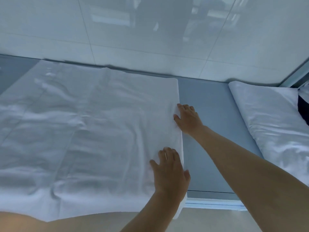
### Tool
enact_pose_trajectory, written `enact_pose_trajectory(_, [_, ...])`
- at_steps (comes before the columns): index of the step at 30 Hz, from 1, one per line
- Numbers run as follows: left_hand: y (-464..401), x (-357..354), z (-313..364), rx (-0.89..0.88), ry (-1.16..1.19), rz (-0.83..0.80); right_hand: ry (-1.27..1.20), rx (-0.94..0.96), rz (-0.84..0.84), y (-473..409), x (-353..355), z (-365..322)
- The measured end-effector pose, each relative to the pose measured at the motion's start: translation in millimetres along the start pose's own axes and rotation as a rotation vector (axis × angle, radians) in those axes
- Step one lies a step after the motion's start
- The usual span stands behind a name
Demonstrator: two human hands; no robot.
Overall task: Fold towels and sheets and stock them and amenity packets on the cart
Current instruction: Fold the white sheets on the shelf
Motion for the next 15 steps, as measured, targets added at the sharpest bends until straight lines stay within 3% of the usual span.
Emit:
enact_pose_trajectory(8, [-3, 8, 38, 0.245, -0.023, -0.241, -0.132, -0.117, 0.051, -29, -5, -21])
enact_pose_trajectory(15, [-6, 4, 48, 0.152, -0.301, -0.207, -0.277, -0.341, 0.093, -44, -3, -21])
Point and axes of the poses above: each hand's wrist, its own y-axis away from the middle knuckle, its own x-axis out of the back of the hand, z = x × y, the point moved 2 cm from there along -y, towards the middle knuckle, and after that the axes turned 6 degrees about x, right-handed, at the moved point
